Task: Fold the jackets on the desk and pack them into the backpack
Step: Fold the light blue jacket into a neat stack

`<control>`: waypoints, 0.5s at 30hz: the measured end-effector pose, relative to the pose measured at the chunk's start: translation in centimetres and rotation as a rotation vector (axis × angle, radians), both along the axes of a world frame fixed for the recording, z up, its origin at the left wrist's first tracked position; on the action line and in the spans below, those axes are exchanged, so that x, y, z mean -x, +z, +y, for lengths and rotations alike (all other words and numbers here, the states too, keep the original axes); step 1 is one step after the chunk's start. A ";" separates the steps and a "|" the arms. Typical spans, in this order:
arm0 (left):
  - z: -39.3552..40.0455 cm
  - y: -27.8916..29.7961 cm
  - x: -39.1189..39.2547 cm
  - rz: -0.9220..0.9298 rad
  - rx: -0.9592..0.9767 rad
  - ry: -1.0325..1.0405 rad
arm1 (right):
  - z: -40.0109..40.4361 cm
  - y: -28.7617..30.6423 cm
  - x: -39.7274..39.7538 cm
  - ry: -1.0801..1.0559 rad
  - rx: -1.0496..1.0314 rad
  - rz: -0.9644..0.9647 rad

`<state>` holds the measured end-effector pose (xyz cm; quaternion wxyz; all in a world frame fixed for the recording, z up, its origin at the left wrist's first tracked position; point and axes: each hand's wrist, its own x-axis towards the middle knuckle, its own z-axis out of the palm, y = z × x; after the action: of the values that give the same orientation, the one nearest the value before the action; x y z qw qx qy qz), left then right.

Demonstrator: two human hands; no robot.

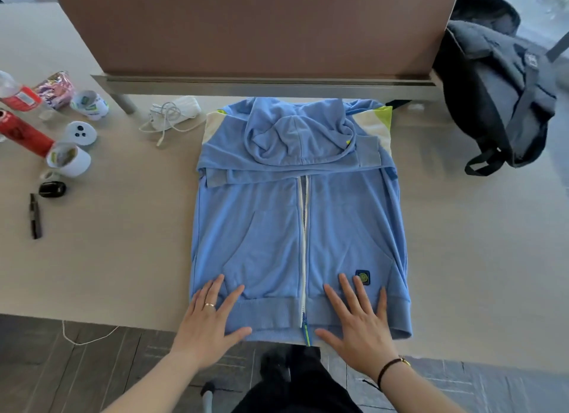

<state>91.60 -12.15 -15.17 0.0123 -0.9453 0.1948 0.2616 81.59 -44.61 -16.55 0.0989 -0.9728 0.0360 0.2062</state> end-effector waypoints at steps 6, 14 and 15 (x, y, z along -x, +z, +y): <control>2.5 0.4 1.1 -0.140 0.183 -0.112 | 1.4 1.0 1.1 -0.098 -0.022 0.002; -2.7 0.7 1.7 -0.109 0.217 -0.201 | 3.8 2.8 0.3 -0.124 -0.038 0.016; -3.8 0.7 1.7 -0.066 0.192 -0.203 | 3.9 2.7 0.1 -0.132 -0.051 0.011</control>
<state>89.87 -15.96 -14.44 -0.0453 -0.9255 0.3131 0.2081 81.47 -40.72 -13.84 0.1368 -0.9644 0.0955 0.2054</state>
